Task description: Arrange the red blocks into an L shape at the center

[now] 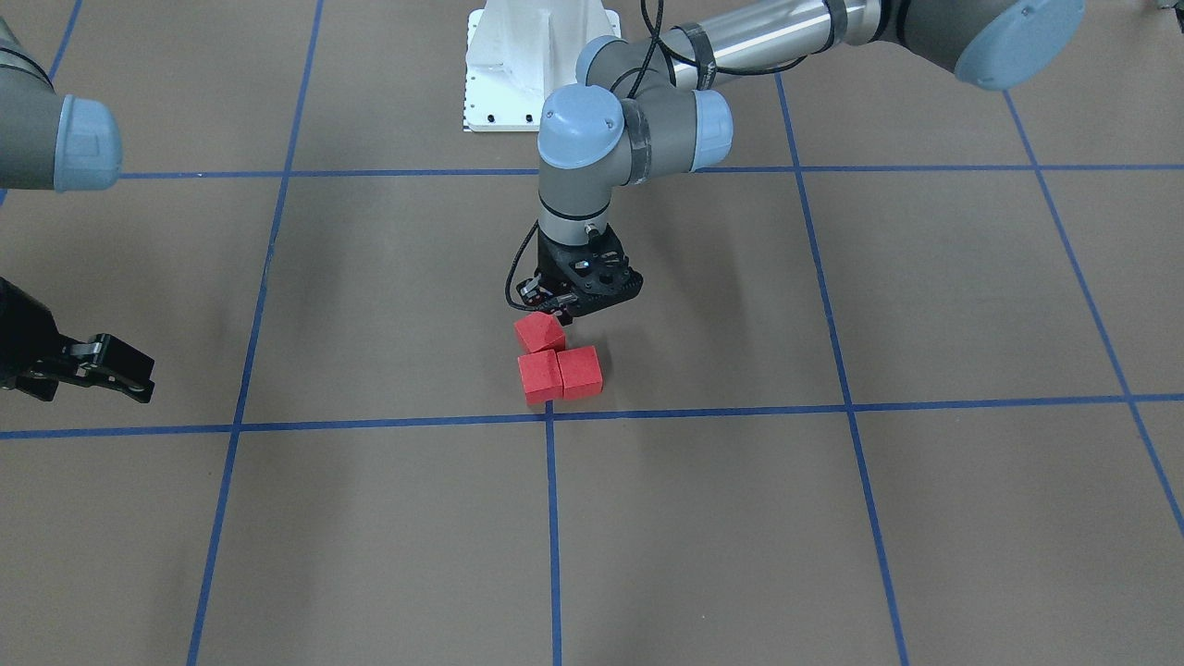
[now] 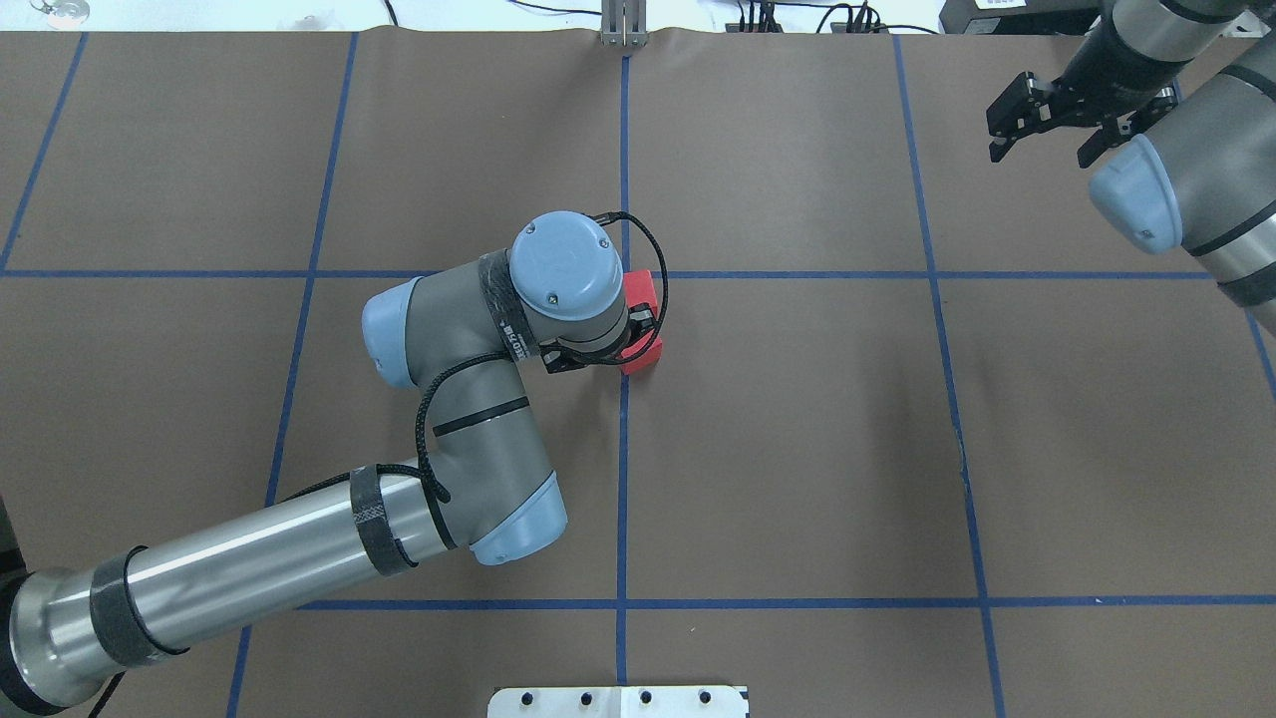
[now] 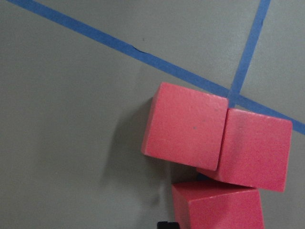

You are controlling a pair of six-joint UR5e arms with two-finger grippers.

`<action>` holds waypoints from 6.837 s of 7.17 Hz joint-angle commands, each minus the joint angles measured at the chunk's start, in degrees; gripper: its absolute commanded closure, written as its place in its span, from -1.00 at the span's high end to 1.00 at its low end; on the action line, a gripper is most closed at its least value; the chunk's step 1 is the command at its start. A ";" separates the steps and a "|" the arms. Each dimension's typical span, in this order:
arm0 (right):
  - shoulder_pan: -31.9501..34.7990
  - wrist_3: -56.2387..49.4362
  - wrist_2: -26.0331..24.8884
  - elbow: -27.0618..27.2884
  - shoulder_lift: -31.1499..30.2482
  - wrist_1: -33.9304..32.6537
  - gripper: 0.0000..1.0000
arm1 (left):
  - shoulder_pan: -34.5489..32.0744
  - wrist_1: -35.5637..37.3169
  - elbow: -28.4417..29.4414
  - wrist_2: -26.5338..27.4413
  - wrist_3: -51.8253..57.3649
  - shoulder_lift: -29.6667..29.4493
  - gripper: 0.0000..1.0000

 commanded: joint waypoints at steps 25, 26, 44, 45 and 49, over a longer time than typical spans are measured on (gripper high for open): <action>0.35 -1.75 0.17 0.87 -0.70 0.09 0.99 | -5.95 16.31 -30.50 -0.74 18.94 21.36 0.09; 1.14 -3.15 0.09 0.97 -0.97 0.09 0.99 | -7.80 16.31 -30.78 -0.66 24.73 22.87 0.99; 22.67 -30.94 4.74 -1.15 -24.09 5.48 0.99 | -61.96 7.70 -11.80 -31.94 91.32 46.79 1.00; 23.29 -31.11 4.49 3.12 -25.13 0.32 0.99 | -61.87 7.70 -11.88 -30.55 91.32 46.36 1.00; 26.63 -42.79 3.96 4.84 -29.17 -1.06 0.99 | -61.79 7.87 -11.97 -29.92 91.32 45.74 1.00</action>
